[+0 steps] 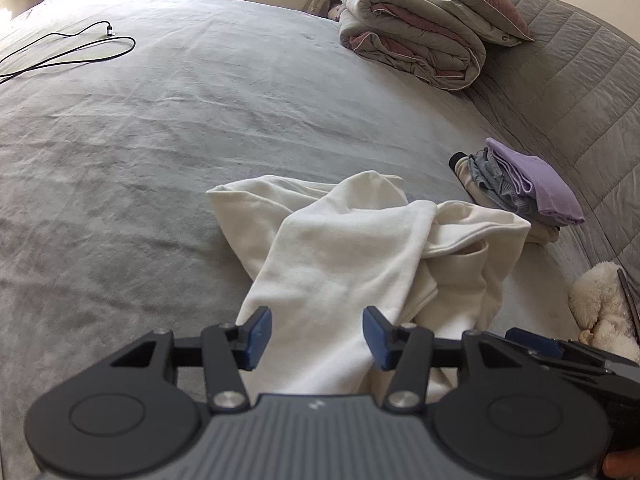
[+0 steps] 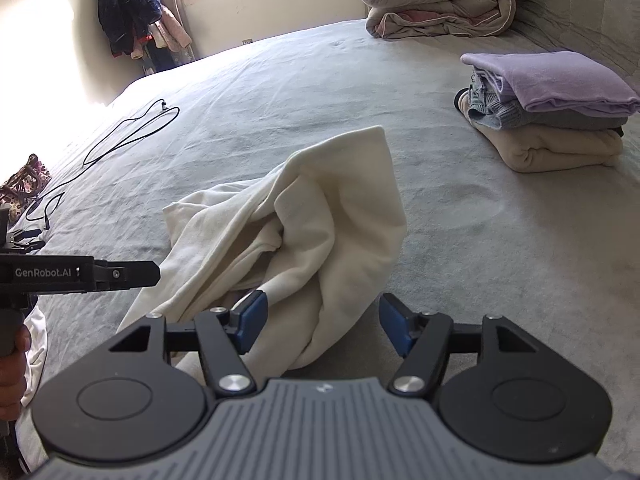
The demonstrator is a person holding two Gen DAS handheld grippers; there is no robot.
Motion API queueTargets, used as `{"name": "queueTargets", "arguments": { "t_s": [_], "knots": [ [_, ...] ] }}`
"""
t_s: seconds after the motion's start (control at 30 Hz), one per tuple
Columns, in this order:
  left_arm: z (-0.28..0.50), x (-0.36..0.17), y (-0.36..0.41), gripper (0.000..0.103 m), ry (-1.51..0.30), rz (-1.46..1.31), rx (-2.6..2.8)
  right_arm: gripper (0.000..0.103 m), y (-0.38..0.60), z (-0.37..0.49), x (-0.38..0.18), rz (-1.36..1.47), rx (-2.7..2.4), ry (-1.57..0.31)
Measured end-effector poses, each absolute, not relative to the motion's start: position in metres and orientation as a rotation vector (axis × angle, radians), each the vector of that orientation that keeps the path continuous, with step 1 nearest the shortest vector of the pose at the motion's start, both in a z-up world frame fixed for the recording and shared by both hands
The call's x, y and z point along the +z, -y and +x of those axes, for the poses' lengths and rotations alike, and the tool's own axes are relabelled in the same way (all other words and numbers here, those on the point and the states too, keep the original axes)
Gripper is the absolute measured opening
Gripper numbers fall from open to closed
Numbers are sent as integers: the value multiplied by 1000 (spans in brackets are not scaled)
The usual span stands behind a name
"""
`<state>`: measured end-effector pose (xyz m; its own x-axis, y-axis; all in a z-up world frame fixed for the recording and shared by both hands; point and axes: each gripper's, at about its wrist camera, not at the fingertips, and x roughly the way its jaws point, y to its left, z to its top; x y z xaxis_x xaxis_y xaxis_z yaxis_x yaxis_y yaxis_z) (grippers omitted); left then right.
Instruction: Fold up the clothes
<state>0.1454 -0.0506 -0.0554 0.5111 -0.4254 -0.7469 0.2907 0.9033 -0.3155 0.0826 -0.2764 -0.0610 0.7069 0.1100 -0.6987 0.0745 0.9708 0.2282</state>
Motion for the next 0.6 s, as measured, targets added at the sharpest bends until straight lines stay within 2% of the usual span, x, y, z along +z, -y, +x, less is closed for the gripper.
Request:
{"name": "queueTargets", "arguments": {
  "t_s": [0.3,0.37,0.4,0.47,0.5,0.6],
  "knots": [
    [170,-84,48,52,-974,-150,-363,66,275,89,-56,235,33,-776],
    [175,-88,46,48,-985,-191,-373,66,276,91,-57,236,30,-780],
    [176,-88,45,45,-988,-209,-381,66,277,91,-58,238,28,-781],
    [177,-88,44,19,-990,-238,-396,66,279,91,-59,241,21,-783],
    [176,-87,44,12,-986,-244,-400,66,280,91,-60,242,17,-784],
    [169,-79,42,7,-954,-239,-408,66,283,91,-61,249,3,-790]
  ]
}}
